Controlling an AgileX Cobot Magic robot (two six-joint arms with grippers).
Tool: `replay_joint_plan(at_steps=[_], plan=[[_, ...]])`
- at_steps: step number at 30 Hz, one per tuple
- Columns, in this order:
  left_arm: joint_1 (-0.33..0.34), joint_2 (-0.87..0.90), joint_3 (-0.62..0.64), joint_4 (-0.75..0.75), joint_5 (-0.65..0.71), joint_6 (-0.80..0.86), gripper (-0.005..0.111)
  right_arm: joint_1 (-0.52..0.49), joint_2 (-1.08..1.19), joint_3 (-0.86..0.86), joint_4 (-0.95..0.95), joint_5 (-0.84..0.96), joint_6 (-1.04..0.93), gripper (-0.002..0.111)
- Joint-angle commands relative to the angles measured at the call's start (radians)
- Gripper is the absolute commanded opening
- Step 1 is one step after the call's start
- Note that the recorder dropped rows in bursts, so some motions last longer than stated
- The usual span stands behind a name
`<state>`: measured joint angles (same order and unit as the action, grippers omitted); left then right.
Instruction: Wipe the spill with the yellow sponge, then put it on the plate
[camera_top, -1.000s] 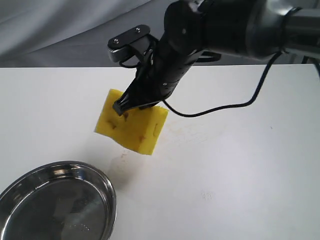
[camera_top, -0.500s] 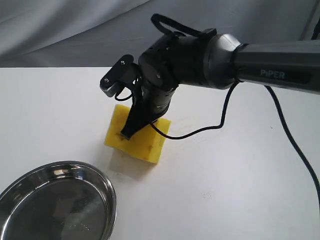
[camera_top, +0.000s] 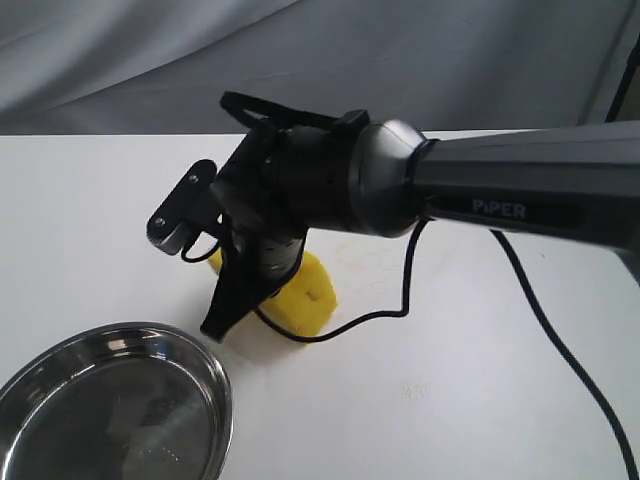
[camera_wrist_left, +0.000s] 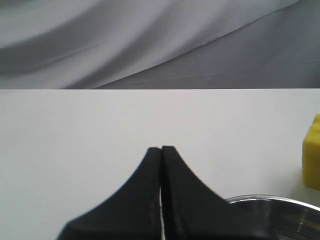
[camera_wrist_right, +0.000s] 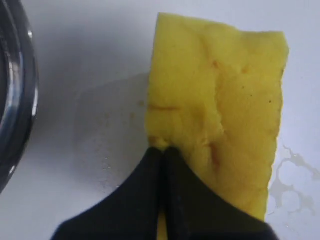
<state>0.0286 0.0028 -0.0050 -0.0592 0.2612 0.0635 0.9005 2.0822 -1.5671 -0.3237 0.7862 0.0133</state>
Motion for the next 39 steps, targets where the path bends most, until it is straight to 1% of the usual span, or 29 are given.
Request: replay_joint_plan(at_steps=[1,6,12,14,16,17,20,22,24,32,35,37,39], plan=[[0.002,-0.003,0.005,0.000,-0.002,-0.003,0.000,0.017,0.005,0.006,0.031,-0.006,-0.005,0.000],[0.002,-0.003,0.005,0.000,-0.002,-0.003,0.000,0.017,0.005,0.006,0.145,0.031,-0.013,0.000],[0.002,-0.003,0.005,0.000,-0.002,-0.003,0.000,0.017,0.005,0.006,0.293,0.054,-0.081,0.000],[0.002,-0.003,0.005,0.000,-0.002,-0.003,0.000,0.017,0.005,0.006,0.301,0.057,-0.084,0.005],[0.002,-0.003,0.005,0.000,-0.002,-0.003,0.000,0.017,0.005,0.006,0.318,0.066,-0.084,0.016],[0.002,-0.003,0.005,0.000,-0.002,-0.003,0.000,0.017,0.005,0.006,0.332,0.069,-0.084,0.023],[0.002,-0.003,0.005,0.000,-0.002,-0.003,0.000,0.017,0.005,0.006,0.333,0.069,-0.084,0.032],[0.002,-0.003,0.005,0.000,-0.002,-0.003,0.000,0.017,-0.003,0.006,0.333,0.069,-0.084,0.035],[0.002,-0.003,0.005,0.000,-0.002,-0.003,0.000,0.017,-0.015,0.006,0.349,0.069,-0.084,0.035],[0.002,-0.003,0.005,0.000,-0.002,-0.003,0.000,0.017,-0.099,0.006,0.544,0.069,-0.142,0.035],[0.002,-0.003,0.005,0.000,-0.002,-0.003,0.000,0.017,-0.120,0.006,0.526,0.056,-0.144,0.035],[0.002,-0.003,0.005,0.000,-0.002,-0.003,0.000,0.017,-0.120,0.006,0.426,0.032,-0.135,0.035],[0.002,-0.003,0.005,0.000,-0.002,-0.003,0.000,0.017,-0.120,0.006,0.298,0.013,-0.071,0.035]])
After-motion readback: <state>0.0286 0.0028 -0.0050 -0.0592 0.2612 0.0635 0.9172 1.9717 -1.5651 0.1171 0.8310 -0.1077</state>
